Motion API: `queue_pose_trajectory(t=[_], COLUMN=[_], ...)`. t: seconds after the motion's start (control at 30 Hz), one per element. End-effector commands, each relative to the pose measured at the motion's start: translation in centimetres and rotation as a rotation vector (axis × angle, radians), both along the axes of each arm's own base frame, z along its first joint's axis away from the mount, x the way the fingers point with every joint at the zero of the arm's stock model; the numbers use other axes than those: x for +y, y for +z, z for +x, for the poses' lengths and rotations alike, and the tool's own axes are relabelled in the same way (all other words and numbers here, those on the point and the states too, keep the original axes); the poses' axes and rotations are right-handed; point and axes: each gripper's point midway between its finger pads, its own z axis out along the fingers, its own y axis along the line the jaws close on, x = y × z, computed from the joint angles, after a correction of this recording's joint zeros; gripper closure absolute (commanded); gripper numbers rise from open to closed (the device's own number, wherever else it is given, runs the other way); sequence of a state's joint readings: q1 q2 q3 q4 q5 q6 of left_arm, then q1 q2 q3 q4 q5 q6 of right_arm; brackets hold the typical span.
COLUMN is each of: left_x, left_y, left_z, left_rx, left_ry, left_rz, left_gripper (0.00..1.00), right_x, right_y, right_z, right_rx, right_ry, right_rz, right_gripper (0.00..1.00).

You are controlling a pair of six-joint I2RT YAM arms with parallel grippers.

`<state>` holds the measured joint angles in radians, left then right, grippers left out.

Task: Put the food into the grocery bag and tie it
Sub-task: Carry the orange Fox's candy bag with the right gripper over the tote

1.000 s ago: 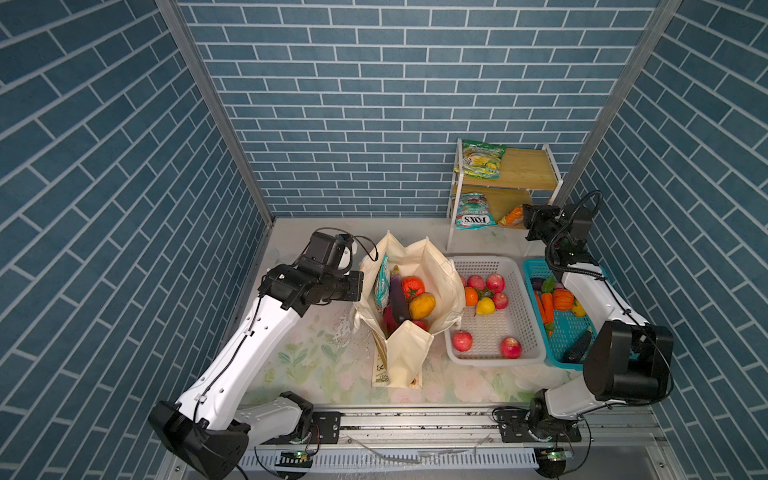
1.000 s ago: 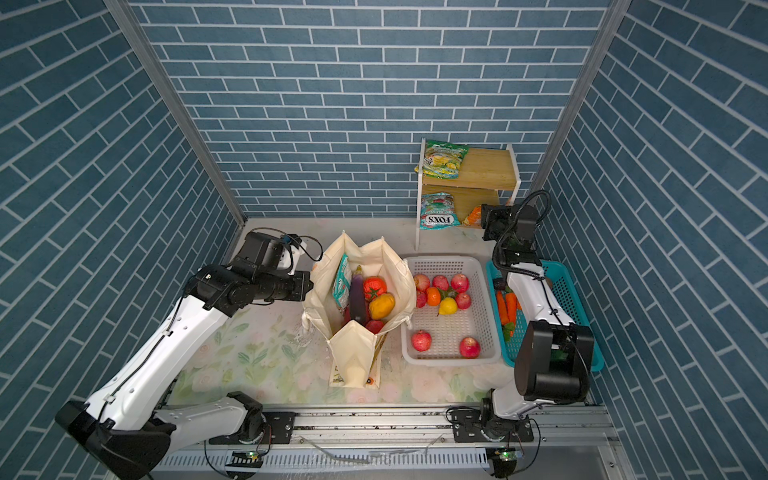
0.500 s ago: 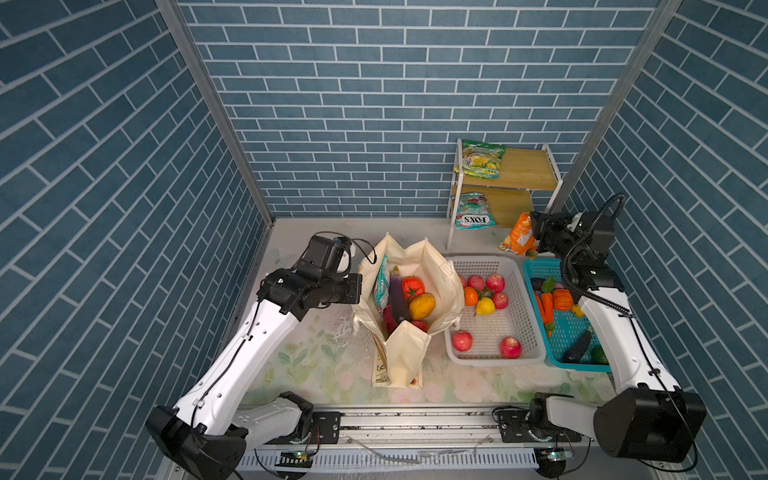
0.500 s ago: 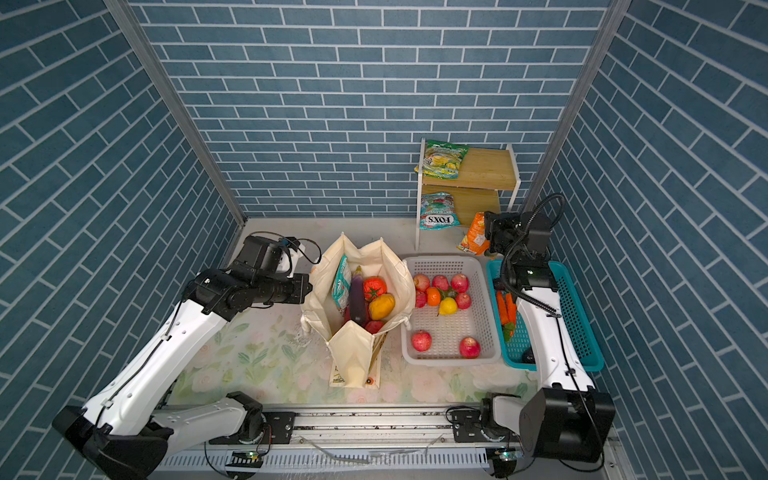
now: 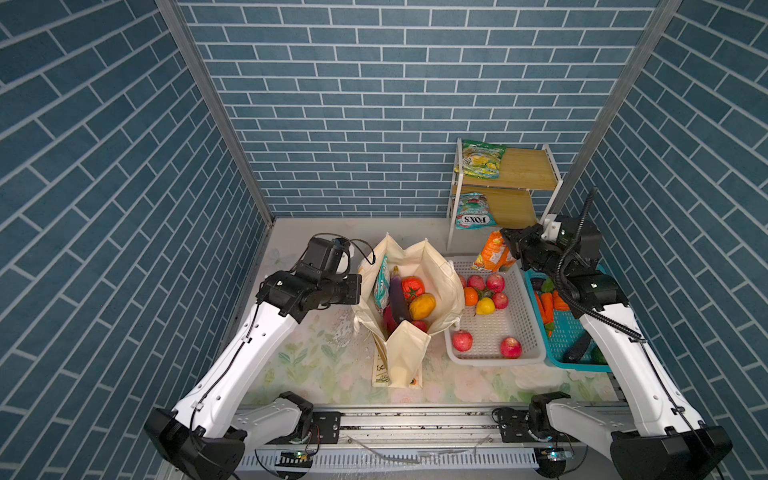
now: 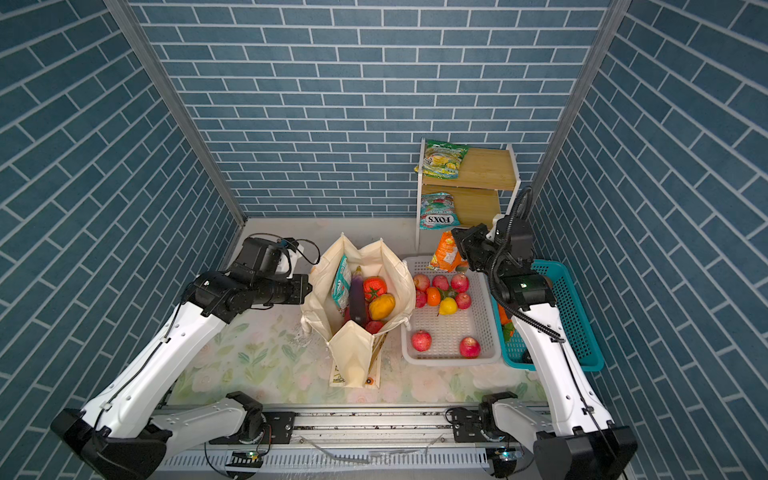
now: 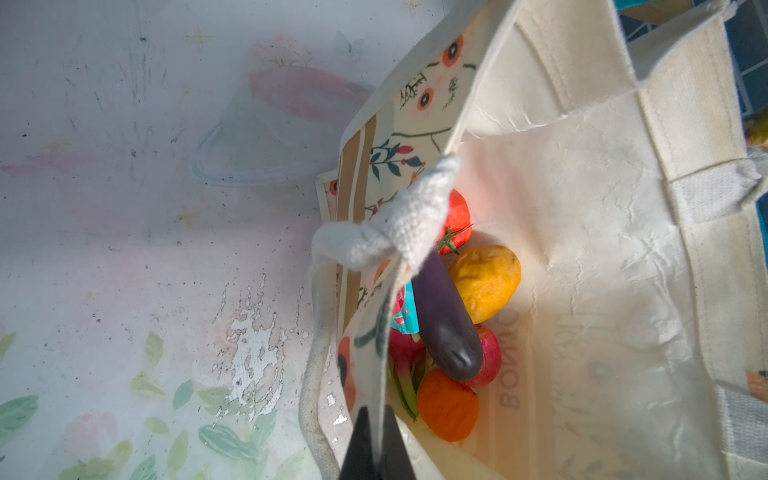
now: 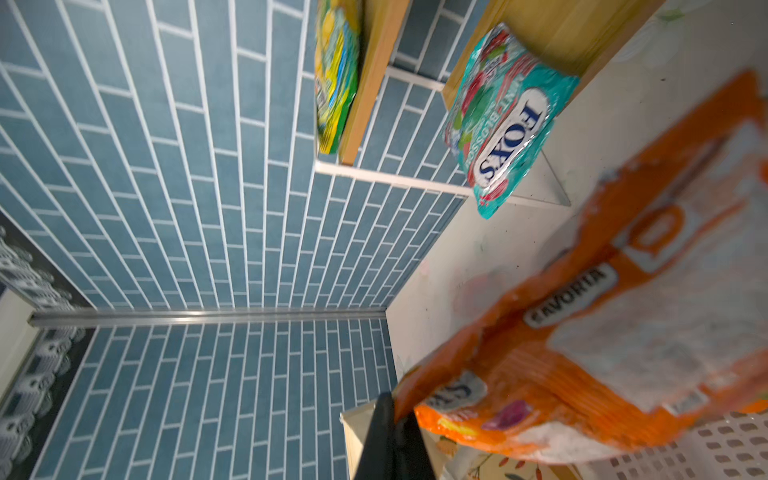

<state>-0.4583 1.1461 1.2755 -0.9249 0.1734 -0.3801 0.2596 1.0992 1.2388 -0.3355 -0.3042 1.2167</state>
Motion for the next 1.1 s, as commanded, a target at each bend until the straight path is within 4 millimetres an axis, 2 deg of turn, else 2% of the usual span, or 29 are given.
queue_pose_trajectory(t=[0.0,0.27,0.4,0.6,0.83,1.07], left_x=[0.2,-0.2,-0.4,-0.5,-0.4,-0.4], left_y=[-0.2,0.1,-0.1,-0.3,-0.2,-0.1], left_z=[-0.6,-0.4,-0.4,-0.3,-0.2,-0.4], left_rx=[0.012,0.001,0.007,0.01,0.008,0.007], left_ry=[0.002,0.005,0.003,-0.002,-0.003,-0.007], left_rz=[-0.014,-0.042,-0.046,-0.045,-0.037,-0.041], left_gripper=[1.0,1.0,1.0,1.0,1.0,1.0], right_x=[2.0,6.2,8.1,12.0,16.7,19.3], right_y=[4.7,9.1,9.8,9.3,7.2,4.7], right_z=[-2.8,-6.8,-8.1,-10.1,-12.6,-13.4], right_rx=[-0.186,-0.373,-0.442,-0.476,-0.487,-0.463], right_ry=[0.141,0.387,0.469,0.633,0.828,0.939], right_rz=[-0.121,-0.211,-0.254,-0.326,-0.434,-0.509], right_gripper=[1.0,1.0,1.0,1.0,1.0,1.0])
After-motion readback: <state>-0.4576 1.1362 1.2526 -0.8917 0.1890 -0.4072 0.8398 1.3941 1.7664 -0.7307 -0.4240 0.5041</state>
